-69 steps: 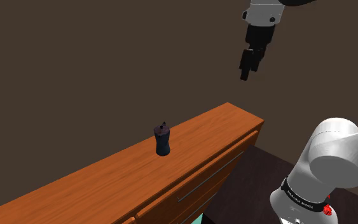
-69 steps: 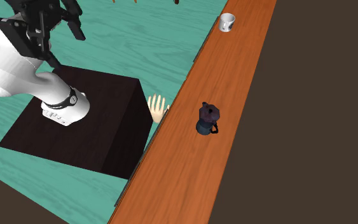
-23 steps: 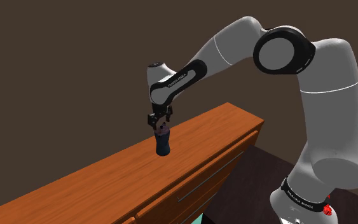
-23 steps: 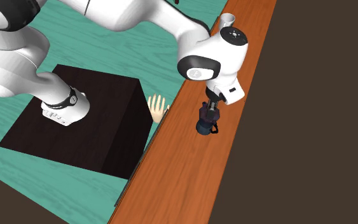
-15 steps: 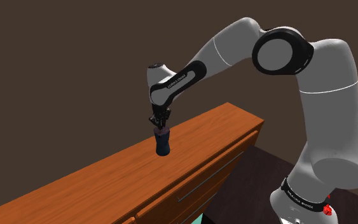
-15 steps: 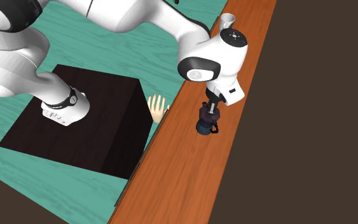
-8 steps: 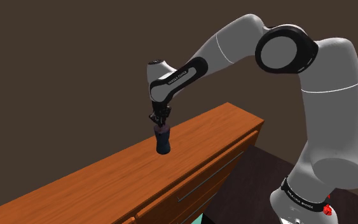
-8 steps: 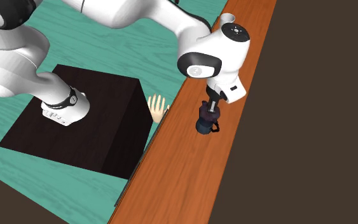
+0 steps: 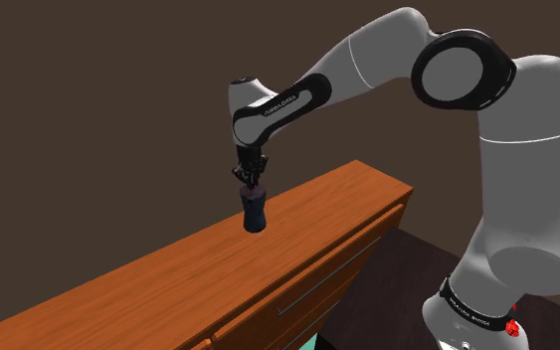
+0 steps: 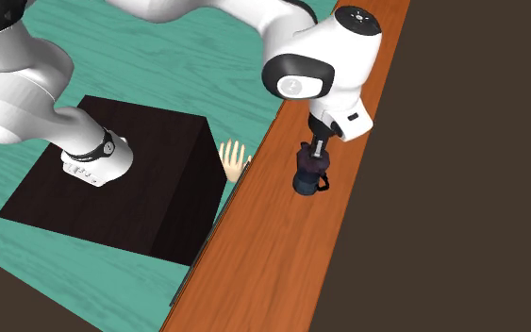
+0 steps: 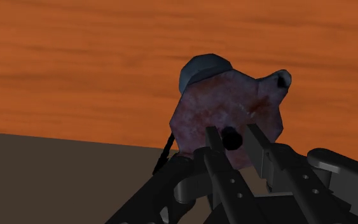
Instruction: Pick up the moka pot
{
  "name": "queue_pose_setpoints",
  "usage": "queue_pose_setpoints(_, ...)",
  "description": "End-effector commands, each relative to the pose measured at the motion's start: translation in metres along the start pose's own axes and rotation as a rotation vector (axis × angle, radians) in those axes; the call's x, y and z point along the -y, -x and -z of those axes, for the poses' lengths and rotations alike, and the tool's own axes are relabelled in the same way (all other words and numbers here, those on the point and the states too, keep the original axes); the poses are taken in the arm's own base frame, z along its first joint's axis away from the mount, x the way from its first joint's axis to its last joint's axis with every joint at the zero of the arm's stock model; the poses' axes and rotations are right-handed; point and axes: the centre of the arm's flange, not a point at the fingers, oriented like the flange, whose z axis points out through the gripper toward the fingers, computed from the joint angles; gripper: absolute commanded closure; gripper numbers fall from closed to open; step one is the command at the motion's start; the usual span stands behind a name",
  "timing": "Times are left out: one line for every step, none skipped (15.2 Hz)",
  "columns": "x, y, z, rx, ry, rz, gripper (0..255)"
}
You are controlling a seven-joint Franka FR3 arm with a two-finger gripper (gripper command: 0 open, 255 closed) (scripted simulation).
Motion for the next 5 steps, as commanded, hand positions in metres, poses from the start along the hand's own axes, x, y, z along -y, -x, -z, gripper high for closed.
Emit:
queue_pose_setpoints(0.0,-0.001,0.011,-0.001,0.0,0.0,255)
queue_pose_setpoints(0.0,-0.001,0.016,-0.001,0.0,0.0,255)
queue_pose_setpoints(-0.001,-0.002,0.021,-0.001,0.0,0.0,255)
queue_pose_setpoints(-0.001,-0.002,0.022,-0.001,0.0,0.0,255)
queue_pose_setpoints(-0.001,-0.002,0.022,-0.001,0.0,0.0,255)
